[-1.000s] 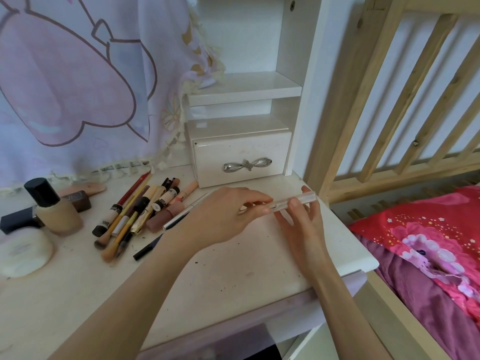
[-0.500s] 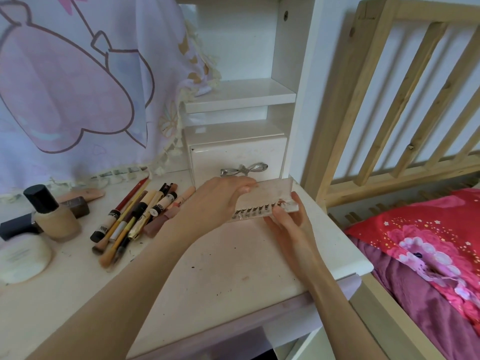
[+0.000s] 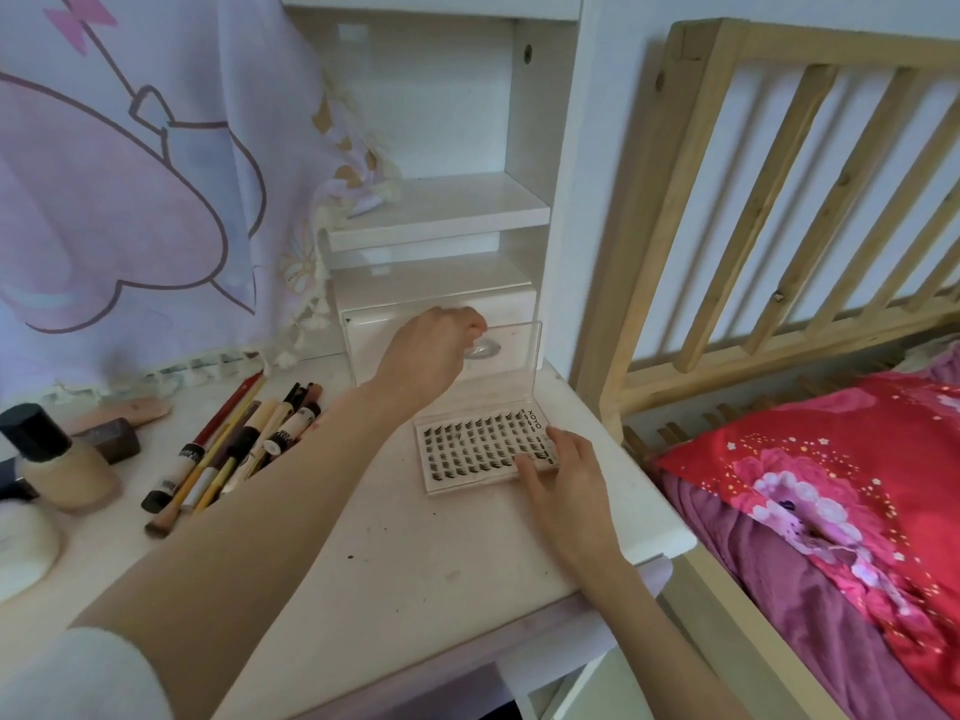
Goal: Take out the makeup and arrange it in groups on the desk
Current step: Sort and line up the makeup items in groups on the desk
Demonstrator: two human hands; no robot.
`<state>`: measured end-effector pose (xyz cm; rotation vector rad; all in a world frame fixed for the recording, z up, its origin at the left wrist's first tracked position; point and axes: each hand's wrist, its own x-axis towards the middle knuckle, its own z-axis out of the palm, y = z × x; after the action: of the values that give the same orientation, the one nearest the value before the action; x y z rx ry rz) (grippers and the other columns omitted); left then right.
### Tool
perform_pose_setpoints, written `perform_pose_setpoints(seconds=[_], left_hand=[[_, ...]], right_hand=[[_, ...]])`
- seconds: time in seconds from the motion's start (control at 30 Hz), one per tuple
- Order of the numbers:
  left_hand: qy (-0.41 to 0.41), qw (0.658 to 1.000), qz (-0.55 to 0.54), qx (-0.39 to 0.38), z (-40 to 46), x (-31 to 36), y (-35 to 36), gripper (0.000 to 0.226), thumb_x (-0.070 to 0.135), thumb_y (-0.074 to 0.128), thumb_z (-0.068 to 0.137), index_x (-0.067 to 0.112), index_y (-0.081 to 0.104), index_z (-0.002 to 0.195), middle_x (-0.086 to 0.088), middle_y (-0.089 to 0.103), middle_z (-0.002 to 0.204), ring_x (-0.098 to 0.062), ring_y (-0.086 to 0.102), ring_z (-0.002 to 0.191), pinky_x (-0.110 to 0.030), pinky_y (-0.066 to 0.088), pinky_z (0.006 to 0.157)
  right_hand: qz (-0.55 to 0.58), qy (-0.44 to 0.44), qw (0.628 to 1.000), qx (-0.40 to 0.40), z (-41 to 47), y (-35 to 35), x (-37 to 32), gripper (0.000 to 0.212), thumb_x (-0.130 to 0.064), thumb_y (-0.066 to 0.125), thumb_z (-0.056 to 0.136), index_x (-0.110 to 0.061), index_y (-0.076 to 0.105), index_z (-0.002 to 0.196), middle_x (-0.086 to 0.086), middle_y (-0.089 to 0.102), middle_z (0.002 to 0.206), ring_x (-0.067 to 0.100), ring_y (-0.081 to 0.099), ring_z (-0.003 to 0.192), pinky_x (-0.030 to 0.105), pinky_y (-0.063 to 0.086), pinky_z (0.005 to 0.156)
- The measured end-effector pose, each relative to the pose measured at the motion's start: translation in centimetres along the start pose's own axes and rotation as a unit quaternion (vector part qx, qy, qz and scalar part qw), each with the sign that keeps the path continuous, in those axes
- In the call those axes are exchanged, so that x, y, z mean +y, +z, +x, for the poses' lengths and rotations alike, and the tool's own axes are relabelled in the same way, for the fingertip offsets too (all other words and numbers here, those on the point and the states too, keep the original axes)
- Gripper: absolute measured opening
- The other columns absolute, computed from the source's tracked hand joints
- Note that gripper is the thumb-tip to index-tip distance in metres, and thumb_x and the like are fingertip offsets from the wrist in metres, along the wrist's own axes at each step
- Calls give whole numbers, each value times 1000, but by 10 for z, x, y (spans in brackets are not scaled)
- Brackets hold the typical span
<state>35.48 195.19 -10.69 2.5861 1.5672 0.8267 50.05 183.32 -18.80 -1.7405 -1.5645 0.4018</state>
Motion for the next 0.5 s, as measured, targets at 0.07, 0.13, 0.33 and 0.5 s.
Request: perform_pose_setpoints(seconds=[0.07, 0.13, 0.33, 0.5], left_hand=[[-5, 1000, 16, 17, 7, 1, 5, 24, 11, 43, 96, 11, 63, 108, -7, 67, 103, -25, 51, 100, -33, 38, 81], [-14, 999, 37, 32, 10, 0, 9, 24, 16, 42, 97, 13, 64, 107, -3, 67, 104, -23, 47, 102, -33, 30, 85], [-29, 994, 70, 74, 11, -3, 11, 27, 5, 48, 92, 14, 66, 110, -5, 63, 112, -27, 47, 107, -34, 29, 86], [9, 992, 111, 65, -1, -5, 10, 32, -7, 56, 79, 5, 66, 107, -13, 64, 106, -34, 53, 98, -41, 38, 78]], right_hand=[[-55, -26, 998, -5, -1, 2, 1, 64, -41, 60, 87, -6, 41, 137, 10, 42, 140, 24, 35, 130, 28, 22, 110], [-97, -39, 993, -58, 0, 0, 2, 80, -54, 55, 85, -8, 28, 144, 6, 29, 149, 20, 23, 139, 31, 14, 117], [-167, -58, 978, -114, 2, -2, 8, 102, -81, 16, 74, -14, 8, 150, 1, 4, 158, 12, -3, 145, 21, -9, 111], [-231, -88, 961, -128, 3, 0, 22, 121, -80, -28, 53, -12, -1, 149, 2, -7, 158, 12, -10, 144, 24, -15, 110]])
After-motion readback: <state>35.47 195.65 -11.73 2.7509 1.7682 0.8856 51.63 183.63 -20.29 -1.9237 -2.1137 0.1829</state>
